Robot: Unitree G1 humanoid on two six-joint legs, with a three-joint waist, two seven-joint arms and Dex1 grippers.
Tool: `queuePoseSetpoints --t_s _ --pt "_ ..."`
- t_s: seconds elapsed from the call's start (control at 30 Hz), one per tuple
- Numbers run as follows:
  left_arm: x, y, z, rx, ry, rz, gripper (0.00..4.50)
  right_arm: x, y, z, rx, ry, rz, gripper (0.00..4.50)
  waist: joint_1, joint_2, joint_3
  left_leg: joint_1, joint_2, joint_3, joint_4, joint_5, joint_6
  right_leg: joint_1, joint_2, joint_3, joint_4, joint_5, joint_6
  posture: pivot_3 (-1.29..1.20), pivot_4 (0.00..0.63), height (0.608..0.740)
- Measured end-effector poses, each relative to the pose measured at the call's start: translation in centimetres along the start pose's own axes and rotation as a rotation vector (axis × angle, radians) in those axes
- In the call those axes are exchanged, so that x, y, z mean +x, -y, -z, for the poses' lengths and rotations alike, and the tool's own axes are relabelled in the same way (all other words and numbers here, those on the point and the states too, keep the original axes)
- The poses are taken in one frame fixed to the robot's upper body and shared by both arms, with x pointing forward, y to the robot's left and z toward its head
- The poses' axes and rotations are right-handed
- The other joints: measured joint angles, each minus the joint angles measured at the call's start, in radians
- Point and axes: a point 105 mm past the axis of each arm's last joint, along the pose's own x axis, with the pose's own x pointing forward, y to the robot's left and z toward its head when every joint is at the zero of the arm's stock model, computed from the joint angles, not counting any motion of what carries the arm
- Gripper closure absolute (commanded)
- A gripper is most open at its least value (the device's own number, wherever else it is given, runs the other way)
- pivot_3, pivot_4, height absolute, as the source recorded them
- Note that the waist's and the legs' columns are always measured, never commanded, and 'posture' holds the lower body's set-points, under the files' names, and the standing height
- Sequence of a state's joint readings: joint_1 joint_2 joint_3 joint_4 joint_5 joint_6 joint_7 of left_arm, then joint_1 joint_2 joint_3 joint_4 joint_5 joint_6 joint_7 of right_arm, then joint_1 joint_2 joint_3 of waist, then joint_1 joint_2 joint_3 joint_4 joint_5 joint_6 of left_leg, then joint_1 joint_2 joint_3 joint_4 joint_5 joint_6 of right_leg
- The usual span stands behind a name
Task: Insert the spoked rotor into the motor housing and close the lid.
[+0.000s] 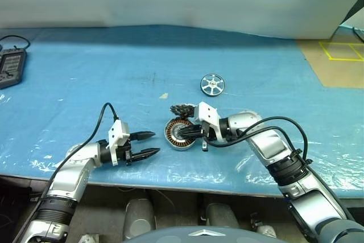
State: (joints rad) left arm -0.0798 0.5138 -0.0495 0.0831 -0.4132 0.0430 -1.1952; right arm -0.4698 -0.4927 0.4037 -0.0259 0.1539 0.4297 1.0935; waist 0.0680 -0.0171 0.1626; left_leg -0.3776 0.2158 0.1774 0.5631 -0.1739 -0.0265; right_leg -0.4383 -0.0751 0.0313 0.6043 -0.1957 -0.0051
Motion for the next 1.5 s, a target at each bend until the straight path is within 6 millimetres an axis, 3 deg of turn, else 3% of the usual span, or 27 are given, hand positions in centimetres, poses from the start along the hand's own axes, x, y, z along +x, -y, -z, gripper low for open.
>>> queuePoseSetpoints --t_s 0.63,1.03,1.27,1.5 --pt "0.1 0.1 -0.2 0.005 0.002 -0.001 1.59 -0.7 -0.3 0.0 -0.009 -0.020 -0.014 4.48 0.000 0.000 0.000 -0.001 0.000 0.000 0.000 0.000 0.000 -0.001 0.000 0.000 0.000 0.000 0.000 0.00 0.150 0.740" --pt "0.3 0.1 0.0 -0.002 0.010 0.002 1.59 -0.7 0.2 -2.1 -0.027 0.044 0.016 4.48 0.000 0.000 0.000 -0.001 0.000 0.000 -0.001 0.000 0.000 -0.001 0.000 0.000 0.000 0.001 -0.002 0.00 0.150 0.740" --pt "0.2 0.1 0.2 -0.008 0.006 -0.001 1.59 -0.2 0.8 -0.4 0.025 0.009 0.028 4.48 0.000 0.000 0.000 -0.001 0.000 0.000 -0.001 0.000 0.000 -0.002 0.000 0.000 0.000 0.002 -0.004 0.00 0.150 0.740" --pt "0.1 0.0 0.4 -0.004 0.008 -0.006 1.59 -0.3 0.7 0.0 -0.033 -0.028 0.023 4.48 0.000 0.000 0.000 -0.001 0.000 0.000 -0.001 0.000 0.000 -0.001 0.000 0.000 0.000 0.001 -0.003 0.00 0.150 0.740"
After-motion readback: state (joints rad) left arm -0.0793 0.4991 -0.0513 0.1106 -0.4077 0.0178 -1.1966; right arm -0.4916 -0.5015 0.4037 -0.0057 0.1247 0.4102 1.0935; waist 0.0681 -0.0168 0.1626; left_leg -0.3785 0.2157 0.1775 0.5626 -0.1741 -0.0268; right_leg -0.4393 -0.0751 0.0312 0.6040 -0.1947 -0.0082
